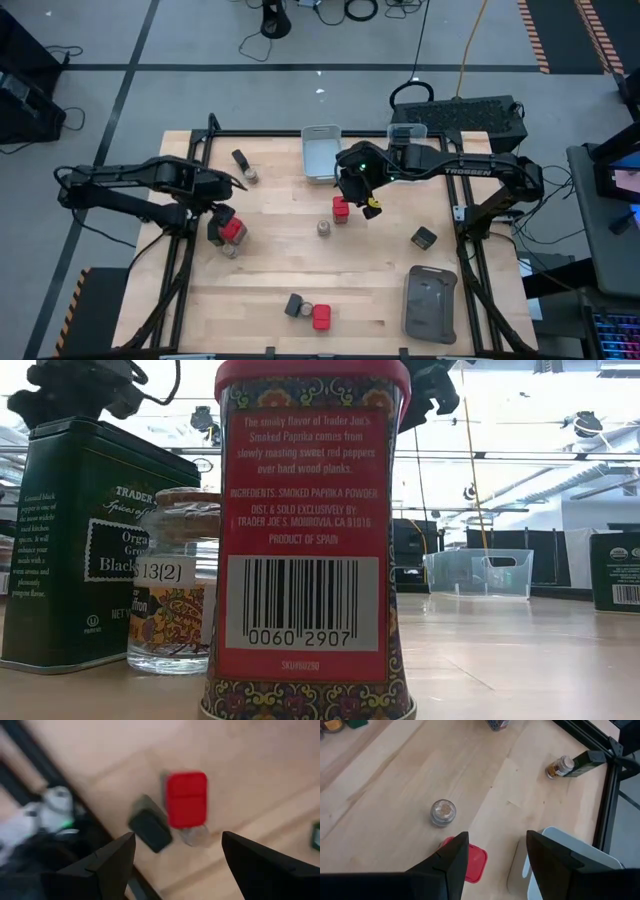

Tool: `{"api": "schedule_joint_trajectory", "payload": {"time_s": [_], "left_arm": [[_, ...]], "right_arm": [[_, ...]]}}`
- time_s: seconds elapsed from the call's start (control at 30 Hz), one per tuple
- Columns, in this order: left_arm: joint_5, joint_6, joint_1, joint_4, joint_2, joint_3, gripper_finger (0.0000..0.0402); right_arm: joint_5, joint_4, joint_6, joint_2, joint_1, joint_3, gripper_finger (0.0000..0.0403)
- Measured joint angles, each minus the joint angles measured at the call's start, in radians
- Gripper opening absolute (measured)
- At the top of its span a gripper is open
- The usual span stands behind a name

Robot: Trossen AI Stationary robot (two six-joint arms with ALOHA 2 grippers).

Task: Sort spices by type
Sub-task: Put the black seasoning can into the transparent bin

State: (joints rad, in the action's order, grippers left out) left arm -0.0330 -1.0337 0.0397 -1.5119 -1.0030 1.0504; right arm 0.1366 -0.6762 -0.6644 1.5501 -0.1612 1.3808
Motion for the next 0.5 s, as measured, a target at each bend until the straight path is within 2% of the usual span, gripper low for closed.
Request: {"api": "schedule_joint_trajectory", "payload": {"time_s": [0.2,0.5], "left_arm": [[-0.007,-0.109,-0.046,-0.013,-0.025,0.000,0.0301],[-0.015,-0.170,-0.106,-0.016,-0.094,-0.048,0.0301]], "right_arm": [[0.000,-0.003,0.055,0.000,0.007,0.000,0.0180],[0.000,-0.007,0.051,0.000,0.013,-0.001,0.0180]]}}
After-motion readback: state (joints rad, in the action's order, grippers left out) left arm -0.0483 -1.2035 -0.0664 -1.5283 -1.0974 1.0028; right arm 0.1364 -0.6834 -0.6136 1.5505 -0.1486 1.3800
